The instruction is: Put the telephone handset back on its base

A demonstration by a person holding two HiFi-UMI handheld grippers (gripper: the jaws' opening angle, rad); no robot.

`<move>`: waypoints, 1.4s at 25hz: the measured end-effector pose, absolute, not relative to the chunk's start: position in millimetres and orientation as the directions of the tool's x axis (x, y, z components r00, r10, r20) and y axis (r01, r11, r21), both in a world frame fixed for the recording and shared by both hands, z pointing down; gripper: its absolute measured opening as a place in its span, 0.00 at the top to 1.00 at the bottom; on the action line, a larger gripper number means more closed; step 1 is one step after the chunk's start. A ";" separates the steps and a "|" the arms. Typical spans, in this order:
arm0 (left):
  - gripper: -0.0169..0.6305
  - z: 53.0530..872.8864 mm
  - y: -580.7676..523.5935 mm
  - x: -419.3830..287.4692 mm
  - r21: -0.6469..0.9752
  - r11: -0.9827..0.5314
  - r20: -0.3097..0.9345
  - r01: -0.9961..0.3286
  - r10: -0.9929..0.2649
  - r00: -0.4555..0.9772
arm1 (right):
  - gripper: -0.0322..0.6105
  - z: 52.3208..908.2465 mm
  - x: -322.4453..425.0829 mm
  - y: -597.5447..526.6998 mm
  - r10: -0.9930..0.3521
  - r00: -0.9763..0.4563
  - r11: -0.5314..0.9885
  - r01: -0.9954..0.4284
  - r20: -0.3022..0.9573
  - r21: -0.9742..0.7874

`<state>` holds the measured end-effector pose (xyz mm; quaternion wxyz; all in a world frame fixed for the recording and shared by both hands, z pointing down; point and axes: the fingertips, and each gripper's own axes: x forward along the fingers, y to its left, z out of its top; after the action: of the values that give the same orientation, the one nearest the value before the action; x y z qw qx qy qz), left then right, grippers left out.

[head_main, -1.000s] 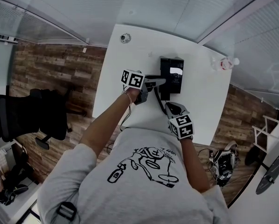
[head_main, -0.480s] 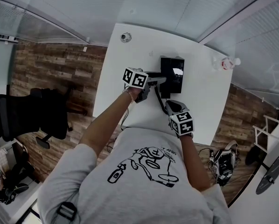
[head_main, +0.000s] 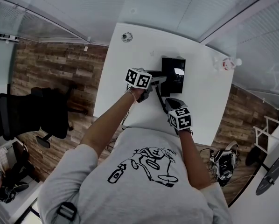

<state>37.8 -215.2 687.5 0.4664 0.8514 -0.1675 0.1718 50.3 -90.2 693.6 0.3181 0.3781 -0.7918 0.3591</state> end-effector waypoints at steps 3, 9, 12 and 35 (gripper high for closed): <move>0.73 690.8 -216.6 38.1 0.714 -0.519 0.477 -0.470 -0.131 0.869 | 0.94 702.1 51.2 -92.3 -0.359 -0.511 0.436 -0.832 0.781 -0.343; 0.73 695.3 -219.0 38.0 0.691 -0.527 0.503 -0.496 -0.143 0.852 | 0.94 717.7 50.0 -97.7 -0.341 -0.511 0.378 -0.843 0.789 -0.383; 0.73 699.3 -220.4 38.5 0.678 -0.531 0.518 -0.508 -0.145 0.843 | 0.94 724.7 51.7 -100.7 -0.336 -0.509 0.359 -0.847 0.793 -0.391; 0.73 701.2 -218.0 30.4 0.563 -0.551 0.601 -0.616 -0.238 0.763 | 0.93 729.3 61.6 -108.3 -0.375 -0.480 0.349 -0.866 0.793 -0.359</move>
<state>30.4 -218.0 701.2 0.4014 0.8486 -0.2518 0.2352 61.6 -108.3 729.3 0.3070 0.4072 -0.7618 0.3996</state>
